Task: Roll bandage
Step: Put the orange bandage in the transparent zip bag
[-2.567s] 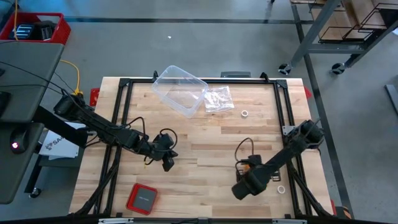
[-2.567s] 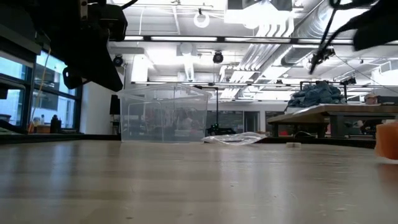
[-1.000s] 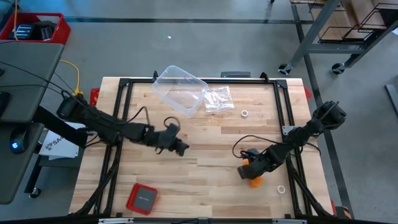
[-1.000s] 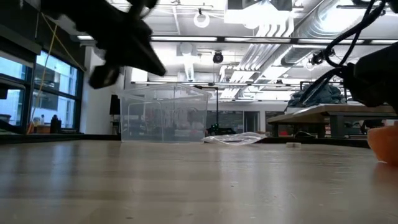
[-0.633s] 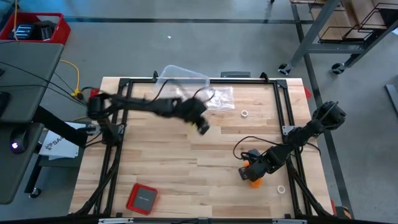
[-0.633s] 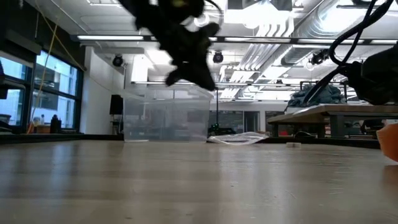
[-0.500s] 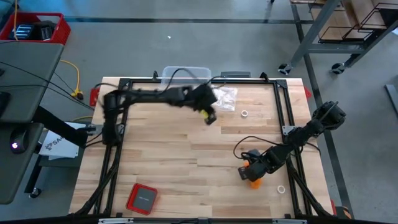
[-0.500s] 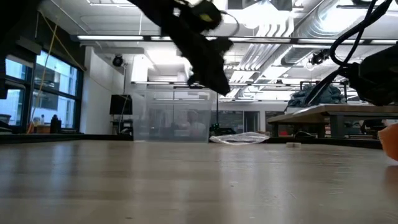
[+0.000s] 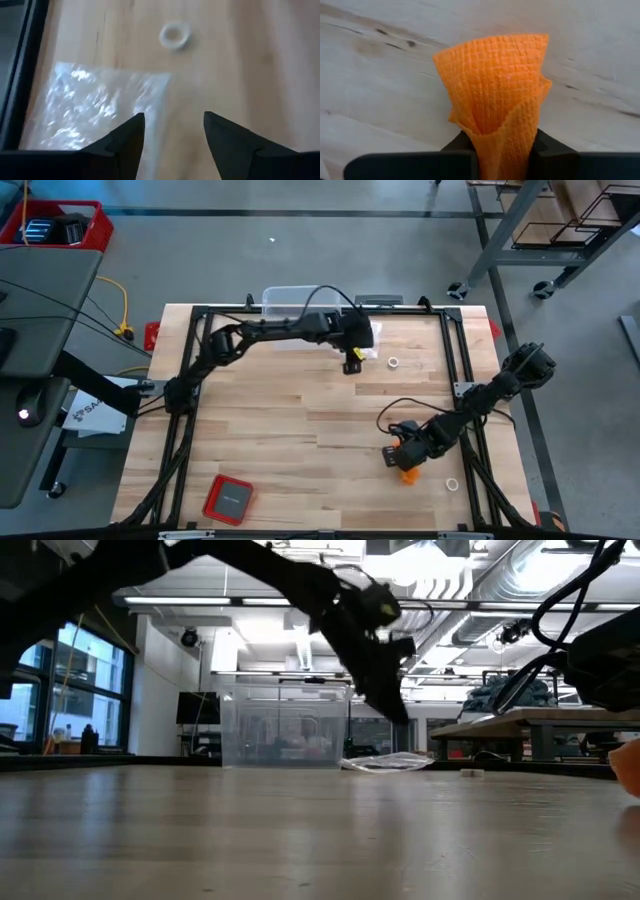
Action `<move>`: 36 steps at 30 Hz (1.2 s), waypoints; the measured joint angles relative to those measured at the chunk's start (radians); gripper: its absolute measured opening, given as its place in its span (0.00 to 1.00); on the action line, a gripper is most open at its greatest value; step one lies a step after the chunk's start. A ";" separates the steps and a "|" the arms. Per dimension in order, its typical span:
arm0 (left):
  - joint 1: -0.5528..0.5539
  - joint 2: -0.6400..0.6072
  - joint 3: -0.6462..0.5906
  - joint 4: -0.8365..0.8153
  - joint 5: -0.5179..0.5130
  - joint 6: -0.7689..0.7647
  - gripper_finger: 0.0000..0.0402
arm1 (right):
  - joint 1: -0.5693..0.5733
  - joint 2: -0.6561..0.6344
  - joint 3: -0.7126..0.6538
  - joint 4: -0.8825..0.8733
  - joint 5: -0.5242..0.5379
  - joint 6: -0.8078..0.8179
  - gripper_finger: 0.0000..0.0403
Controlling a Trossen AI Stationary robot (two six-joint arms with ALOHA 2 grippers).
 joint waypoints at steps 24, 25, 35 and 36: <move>-0.032 0.124 0.002 0.073 -0.413 0.182 0.38 | -0.008 0.000 0.001 0.015 0.017 -0.073 0.11; -0.032 0.125 0.002 0.048 -0.416 0.184 0.31 | -0.008 -0.001 0.001 0.019 0.018 -0.074 0.11; -0.035 0.042 0.117 -0.268 -0.242 -0.166 0.01 | -0.007 -0.116 0.002 0.002 0.064 -0.177 0.11; -0.036 0.035 0.124 -0.289 -0.214 -0.209 0.00 | -0.007 -0.135 0.002 -0.003 0.077 -0.187 0.11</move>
